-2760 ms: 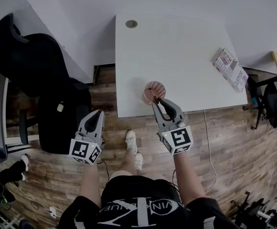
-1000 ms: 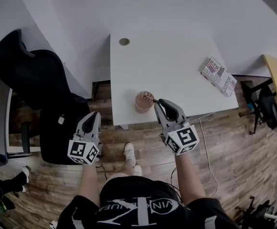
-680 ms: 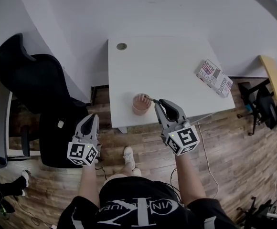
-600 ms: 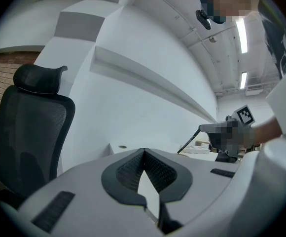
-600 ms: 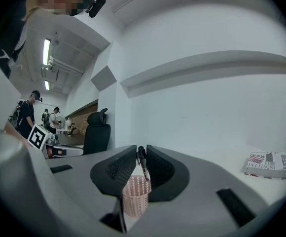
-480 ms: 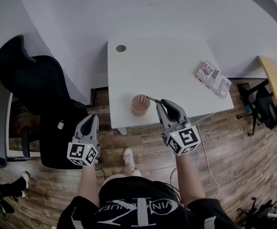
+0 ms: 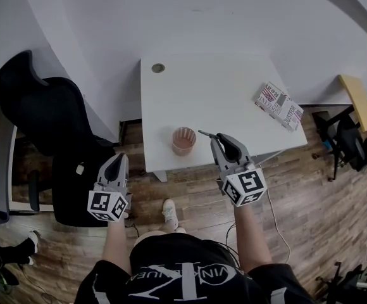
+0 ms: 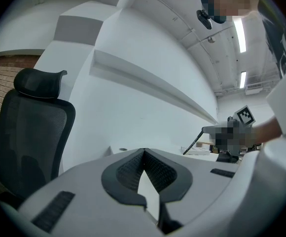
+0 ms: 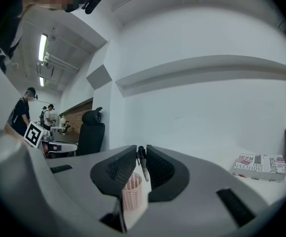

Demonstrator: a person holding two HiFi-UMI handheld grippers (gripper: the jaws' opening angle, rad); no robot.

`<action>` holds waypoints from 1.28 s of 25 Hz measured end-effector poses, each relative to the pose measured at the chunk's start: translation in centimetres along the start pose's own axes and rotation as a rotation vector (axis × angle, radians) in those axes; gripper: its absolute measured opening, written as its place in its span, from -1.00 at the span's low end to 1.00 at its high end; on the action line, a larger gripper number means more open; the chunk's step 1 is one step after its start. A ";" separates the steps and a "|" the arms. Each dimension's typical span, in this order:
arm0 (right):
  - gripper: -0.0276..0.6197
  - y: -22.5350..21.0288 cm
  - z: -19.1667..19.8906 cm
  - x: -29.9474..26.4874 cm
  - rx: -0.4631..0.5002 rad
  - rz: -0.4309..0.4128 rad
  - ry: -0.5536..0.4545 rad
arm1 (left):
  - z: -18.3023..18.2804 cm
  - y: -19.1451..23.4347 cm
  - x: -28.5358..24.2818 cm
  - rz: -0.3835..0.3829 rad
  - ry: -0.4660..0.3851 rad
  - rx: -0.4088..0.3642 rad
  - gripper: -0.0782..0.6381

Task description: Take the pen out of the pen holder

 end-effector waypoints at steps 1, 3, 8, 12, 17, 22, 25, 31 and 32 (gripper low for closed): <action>-0.71 -0.1 0.2 0.2 0.002 0.006 0.007 | 0.0 0.0 0.1 -0.001 -0.001 -0.001 -0.75; -0.71 -0.4 0.5 0.5 0.002 0.017 0.018 | -0.1 -0.1 0.2 -0.002 -0.003 -0.002 -0.75; -0.71 -1.0 1.0 1.7 -0.010 0.037 0.028 | -0.3 -0.6 0.7 -0.007 -0.004 -0.009 -0.75; -0.71 -1.2 1.2 2.7 -0.016 0.052 0.040 | -0.5 -0.8 1.3 -0.014 -0.007 -0.015 -0.75; -0.71 -1.3 1.7 4.0 -0.020 0.065 0.050 | -0.7 -1.3 2.1 -0.019 -0.015 -0.021 -0.75; -0.71 -1.4 1.9 5.1 -0.027 0.075 0.056 | -1.0 -2.0 2.7 -0.012 -0.022 -0.026 -0.75; -0.71 -1.3 2.1 5.8 -0.027 0.081 0.059 | -1.1 -2.3 3.3 -0.013 -0.028 -0.025 -0.75; -0.71 -1.2 1.9 7.4 -0.021 0.096 0.053 | -1.3 -2.9 4.7 -0.020 -0.033 -0.032 -0.75; -0.71 -1.1 1.9 7.6 -0.021 0.096 0.052 | -1.3 -2.9 4.9 -0.023 -0.035 -0.033 -0.75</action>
Point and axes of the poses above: the fingertips, and each gripper's own axes: x backward along the fingers, y to its left, z out of its underside, the point moved 1 cm from there along x, backward along the fingers, and after that the axes turned 11 degrees about z, right-handed, at the moved point
